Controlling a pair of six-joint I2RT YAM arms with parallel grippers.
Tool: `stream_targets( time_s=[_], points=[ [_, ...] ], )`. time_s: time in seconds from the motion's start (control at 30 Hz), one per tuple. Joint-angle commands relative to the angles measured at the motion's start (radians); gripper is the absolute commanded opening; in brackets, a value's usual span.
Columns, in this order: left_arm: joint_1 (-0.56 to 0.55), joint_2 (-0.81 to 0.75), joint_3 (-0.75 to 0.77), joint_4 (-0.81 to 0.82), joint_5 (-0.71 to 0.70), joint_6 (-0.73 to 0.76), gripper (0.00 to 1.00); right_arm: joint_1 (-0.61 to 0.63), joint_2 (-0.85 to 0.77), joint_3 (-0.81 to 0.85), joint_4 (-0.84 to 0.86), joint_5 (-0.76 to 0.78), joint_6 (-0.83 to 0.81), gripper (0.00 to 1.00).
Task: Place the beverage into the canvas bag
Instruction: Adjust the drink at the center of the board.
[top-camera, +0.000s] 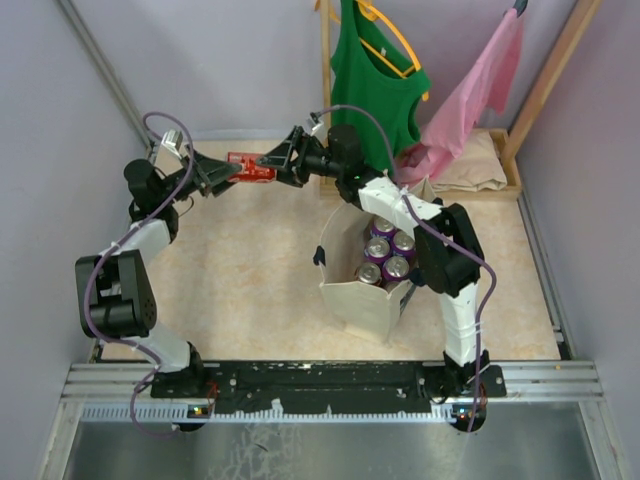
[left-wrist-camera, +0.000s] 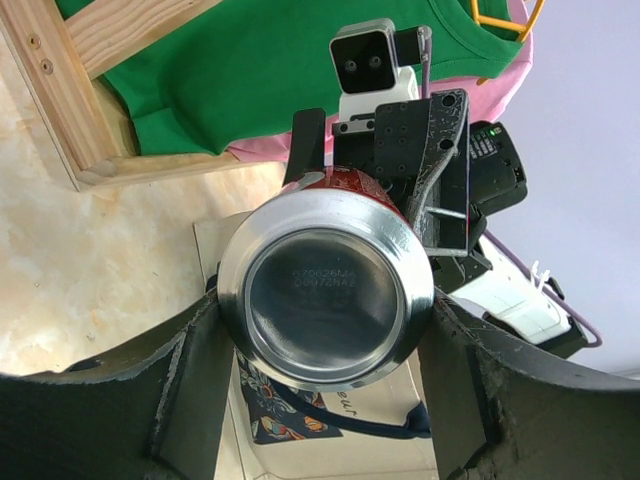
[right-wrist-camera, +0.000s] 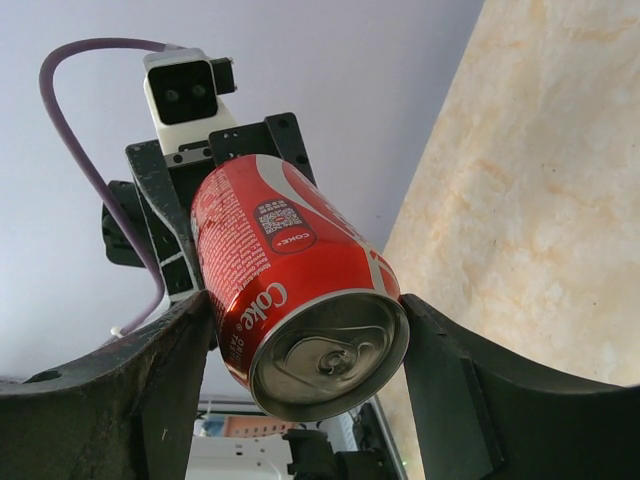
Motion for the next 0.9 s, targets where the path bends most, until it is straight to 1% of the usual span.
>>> stream_targets(
  time_s=[0.0, 0.03, 0.07, 0.1, 0.13, 0.27, 0.47, 0.57, 0.87],
  points=[
    [-0.022, -0.023, -0.021, 0.160, 0.065, -0.016, 0.28, 0.005, -0.077, 0.028, 0.102, 0.005, -0.012, 0.12],
    [-0.022, -0.016, -0.026, 0.209, 0.070, -0.046, 0.17, 0.004, -0.076, 0.022, 0.128, -0.003, 0.005, 0.18],
    [-0.023, -0.006, -0.026, 0.250, 0.077, -0.073, 0.09, 0.002, -0.075, 0.013, 0.154, -0.011, 0.022, 0.25],
    [-0.022, -0.001, -0.025, 0.290, 0.083, -0.100, 0.02, 0.000, -0.072, 0.004, 0.188, -0.021, 0.042, 0.29],
    [-0.022, 0.007, -0.021, 0.321, 0.091, -0.123, 0.00, -0.003, -0.067, -0.003, 0.231, -0.030, 0.064, 0.33],
    [-0.022, 0.025, -0.002, 0.402, 0.113, -0.192, 0.00, -0.010, -0.045, -0.015, 0.356, -0.064, 0.149, 0.44],
    [-0.024, 0.029, 0.002, 0.429, 0.114, -0.220, 0.00, -0.012, -0.008, 0.003, 0.445, -0.086, 0.220, 0.52],
    [-0.025, 0.029, -0.002, 0.428, 0.112, -0.218, 0.00, -0.010, 0.003, 0.013, 0.448, -0.091, 0.224, 0.53],
    [-0.039, 0.035, -0.001, 0.430, 0.110, -0.222, 0.00, 0.007, 0.036, 0.050, 0.435, -0.135, 0.220, 0.65]
  ],
)
